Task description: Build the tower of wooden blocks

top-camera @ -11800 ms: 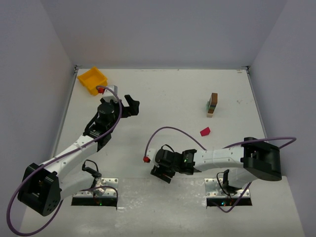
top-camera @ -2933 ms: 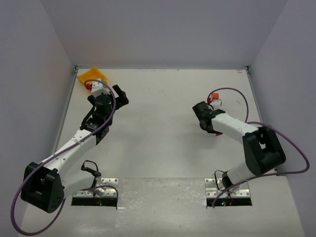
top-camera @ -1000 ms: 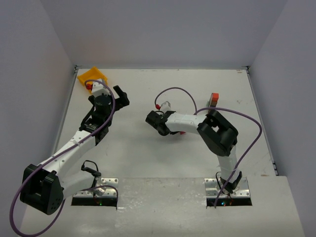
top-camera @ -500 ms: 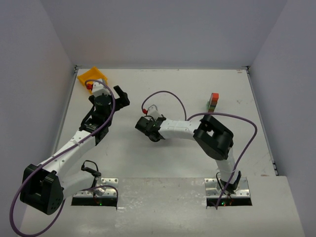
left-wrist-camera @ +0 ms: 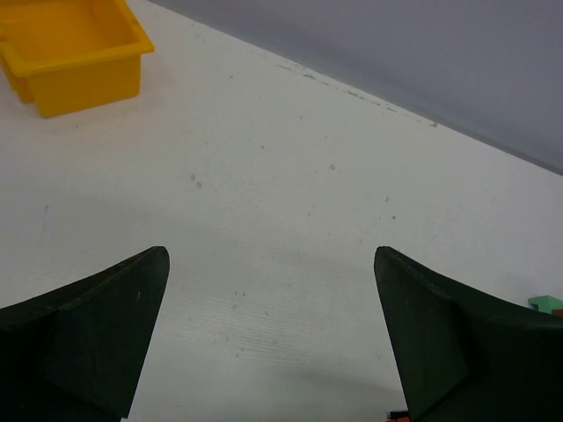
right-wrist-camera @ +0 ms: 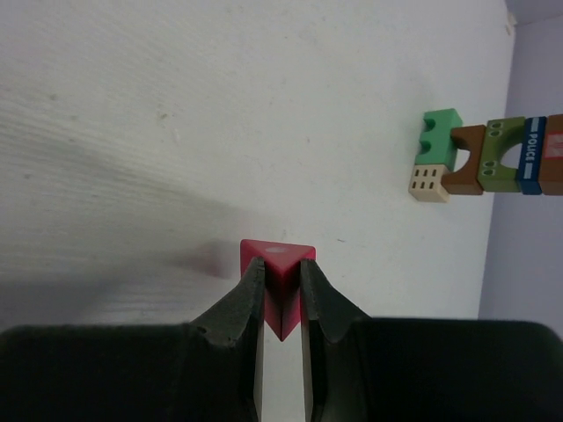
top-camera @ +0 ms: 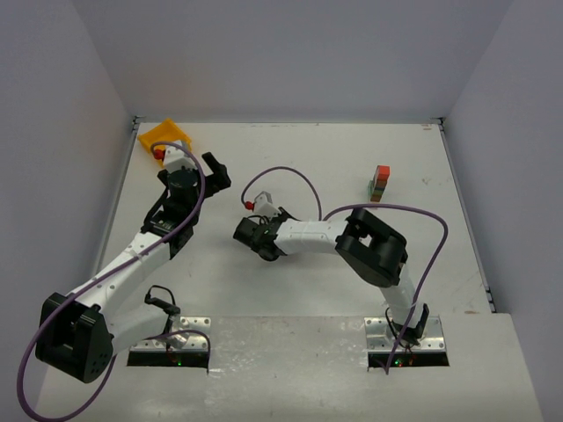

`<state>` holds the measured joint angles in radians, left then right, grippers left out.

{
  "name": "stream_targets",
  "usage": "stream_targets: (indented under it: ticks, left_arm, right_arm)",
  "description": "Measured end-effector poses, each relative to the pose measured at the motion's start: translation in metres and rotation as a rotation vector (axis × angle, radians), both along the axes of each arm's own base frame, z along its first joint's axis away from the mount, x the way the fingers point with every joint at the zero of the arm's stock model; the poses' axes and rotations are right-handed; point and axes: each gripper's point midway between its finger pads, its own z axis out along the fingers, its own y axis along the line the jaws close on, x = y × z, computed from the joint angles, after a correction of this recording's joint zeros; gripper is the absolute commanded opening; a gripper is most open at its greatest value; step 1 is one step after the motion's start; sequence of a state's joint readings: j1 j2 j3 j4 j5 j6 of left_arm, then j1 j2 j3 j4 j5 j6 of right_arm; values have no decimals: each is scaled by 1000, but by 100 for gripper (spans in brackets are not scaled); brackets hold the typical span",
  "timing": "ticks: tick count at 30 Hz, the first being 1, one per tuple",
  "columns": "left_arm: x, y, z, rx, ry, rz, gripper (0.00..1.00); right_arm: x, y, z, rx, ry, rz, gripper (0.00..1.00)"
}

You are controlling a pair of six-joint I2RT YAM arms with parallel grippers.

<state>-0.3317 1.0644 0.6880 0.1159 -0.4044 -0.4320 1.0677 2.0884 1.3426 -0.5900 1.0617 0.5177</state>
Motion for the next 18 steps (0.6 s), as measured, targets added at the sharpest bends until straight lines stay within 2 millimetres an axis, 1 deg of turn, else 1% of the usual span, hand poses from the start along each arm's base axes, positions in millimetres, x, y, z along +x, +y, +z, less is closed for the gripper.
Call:
stream_targets:
  ticks: [4,6,11,12,15,18]
  left_arm:
    - [-1,1,2,-2,-7,3,100]
    - [-1,1,2,-2,-7,4,100]
    - [-1,1,2,-5,-7,5,100]
    - [-1,1,2,-5,-7,5,100]
    - [-1,1,2,-5,-7,5,100]
    - [-1,1,2,-5,-7,5,100]
  right_arm:
    - [6,-24,7,-73,-31,-55,0]
    - [8,-37,6,-112,-30,-90,0]
    - [11,-61,-11,-194,9,-155,0]
    - [10,-64,-14,-213,15,-159,1]
    - [9,-67,-14,-237,18,-162,8]
    - [13,-61,-16,-235,18,-167,25]
